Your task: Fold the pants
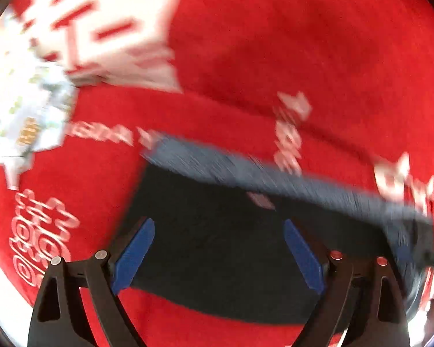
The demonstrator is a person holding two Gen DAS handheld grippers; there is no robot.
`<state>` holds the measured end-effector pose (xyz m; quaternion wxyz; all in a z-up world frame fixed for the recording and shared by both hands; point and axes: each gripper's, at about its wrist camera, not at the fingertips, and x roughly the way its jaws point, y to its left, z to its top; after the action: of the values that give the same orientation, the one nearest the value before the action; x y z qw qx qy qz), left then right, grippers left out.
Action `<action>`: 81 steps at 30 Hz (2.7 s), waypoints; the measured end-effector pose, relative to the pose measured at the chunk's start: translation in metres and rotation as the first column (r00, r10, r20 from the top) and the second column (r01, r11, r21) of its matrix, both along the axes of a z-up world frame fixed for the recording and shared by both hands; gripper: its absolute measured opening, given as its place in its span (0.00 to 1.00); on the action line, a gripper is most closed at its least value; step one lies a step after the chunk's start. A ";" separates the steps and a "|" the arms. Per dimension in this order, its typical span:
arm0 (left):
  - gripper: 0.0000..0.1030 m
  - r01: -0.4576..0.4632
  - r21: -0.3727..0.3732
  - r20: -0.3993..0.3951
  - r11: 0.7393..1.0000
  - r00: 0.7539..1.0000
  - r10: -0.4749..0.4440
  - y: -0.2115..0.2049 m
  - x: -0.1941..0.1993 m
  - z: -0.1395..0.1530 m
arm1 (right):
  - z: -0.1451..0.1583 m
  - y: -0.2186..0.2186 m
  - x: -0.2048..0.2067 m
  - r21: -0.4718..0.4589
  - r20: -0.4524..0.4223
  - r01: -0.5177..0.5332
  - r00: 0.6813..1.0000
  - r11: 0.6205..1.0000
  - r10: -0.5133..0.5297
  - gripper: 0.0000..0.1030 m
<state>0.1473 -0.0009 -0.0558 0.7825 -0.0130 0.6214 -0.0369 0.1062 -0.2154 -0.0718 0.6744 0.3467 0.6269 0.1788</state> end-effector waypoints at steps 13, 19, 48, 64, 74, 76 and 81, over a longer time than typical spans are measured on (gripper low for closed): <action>0.89 0.316 -0.097 -0.086 0.944 0.942 -0.324 -0.136 -0.084 0.017 | 0.026 -0.119 -0.095 -0.079 -0.005 0.237 0.971 0.968 -0.239 0.62; 0.89 0.433 -0.318 -0.108 0.844 0.868 -0.485 -0.229 -0.115 0.019 | 0.026 -0.191 -0.237 -0.174 -0.094 0.501 0.849 0.848 -0.520 0.62; 0.89 0.403 -0.486 -0.082 0.775 0.863 -0.499 -0.385 -0.126 0.037 | 0.045 -0.301 -0.290 0.224 -0.044 0.594 0.798 0.772 -0.601 0.15; 0.89 0.297 -0.214 0.020 0.931 0.954 -0.300 -0.394 -0.012 0.029 | 0.028 -0.413 -0.117 -0.067 -0.022 0.584 0.810 0.809 -0.586 0.57; 0.89 0.151 -0.048 -0.159 0.987 0.975 -0.157 -0.335 -0.058 -0.033 | -0.001 -0.411 -0.195 -0.107 -0.132 0.694 0.700 0.712 -0.702 0.24; 0.89 0.161 -0.030 -0.154 0.986 0.974 -0.164 -0.336 -0.060 -0.034 | -0.007 -0.410 -0.188 -0.052 -0.147 0.698 0.702 0.715 -0.696 0.01; 0.89 0.193 0.003 -0.157 0.981 0.969 -0.190 -0.338 -0.060 -0.038 | 0.015 -0.418 -0.180 -0.121 -0.052 0.705 0.698 0.699 -0.714 0.05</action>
<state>0.0869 -0.3388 -0.0941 0.7242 0.0515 0.6795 -0.1056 -0.0741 -0.6330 -0.0571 0.6757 0.5384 0.4836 -0.1406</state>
